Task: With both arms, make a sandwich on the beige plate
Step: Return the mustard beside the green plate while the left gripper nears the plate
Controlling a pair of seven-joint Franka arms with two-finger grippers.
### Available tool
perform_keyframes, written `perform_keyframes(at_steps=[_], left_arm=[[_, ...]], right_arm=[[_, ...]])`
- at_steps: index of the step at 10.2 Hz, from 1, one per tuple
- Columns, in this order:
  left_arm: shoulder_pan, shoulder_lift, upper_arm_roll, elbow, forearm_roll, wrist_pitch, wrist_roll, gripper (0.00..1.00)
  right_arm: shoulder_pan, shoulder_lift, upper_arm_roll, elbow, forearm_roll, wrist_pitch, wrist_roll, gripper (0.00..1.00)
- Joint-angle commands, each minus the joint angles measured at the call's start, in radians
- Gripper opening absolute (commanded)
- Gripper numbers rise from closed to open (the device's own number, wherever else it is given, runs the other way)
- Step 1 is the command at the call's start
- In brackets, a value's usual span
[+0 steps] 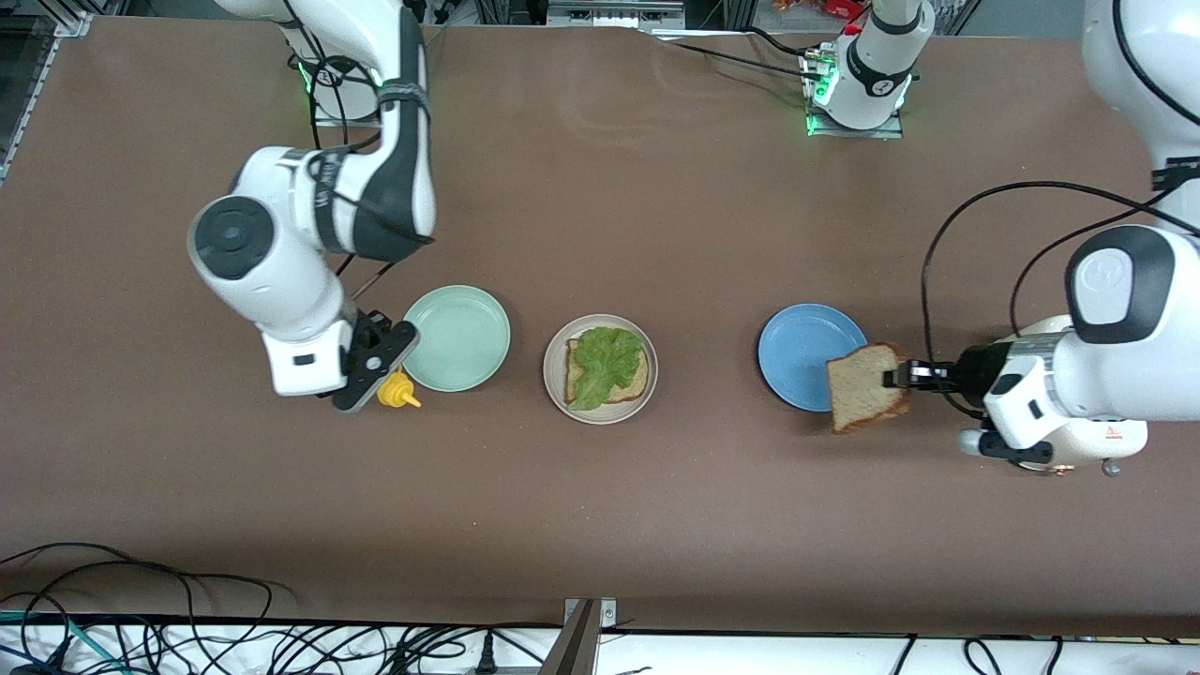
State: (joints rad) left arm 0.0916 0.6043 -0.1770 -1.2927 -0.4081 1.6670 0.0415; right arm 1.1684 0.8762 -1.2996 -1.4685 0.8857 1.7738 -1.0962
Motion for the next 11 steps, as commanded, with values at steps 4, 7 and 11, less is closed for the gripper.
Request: perform_keyframes(at_steps=[4,7,11], left_arm=[[-0.091,0.084,0.005,0.016,-0.251,-0.004,-0.038,0.00],[-0.162,0.114,0.007,0.016,-0.353,0.044,-0.032,0.00],[-0.272,0.158,0.007,0.016,-0.376,0.197,-0.037,0.00]], right_arm=[[-0.229,-0.008,0.011,0.007,0.286,-0.172,-0.195,0.00],[-0.282,-0.006,0.019,-0.053,0.427,-0.211,-0.302,0.00],[-0.372,0.000,0.072,-0.162,0.626,-0.321,-0.535,0.00]])
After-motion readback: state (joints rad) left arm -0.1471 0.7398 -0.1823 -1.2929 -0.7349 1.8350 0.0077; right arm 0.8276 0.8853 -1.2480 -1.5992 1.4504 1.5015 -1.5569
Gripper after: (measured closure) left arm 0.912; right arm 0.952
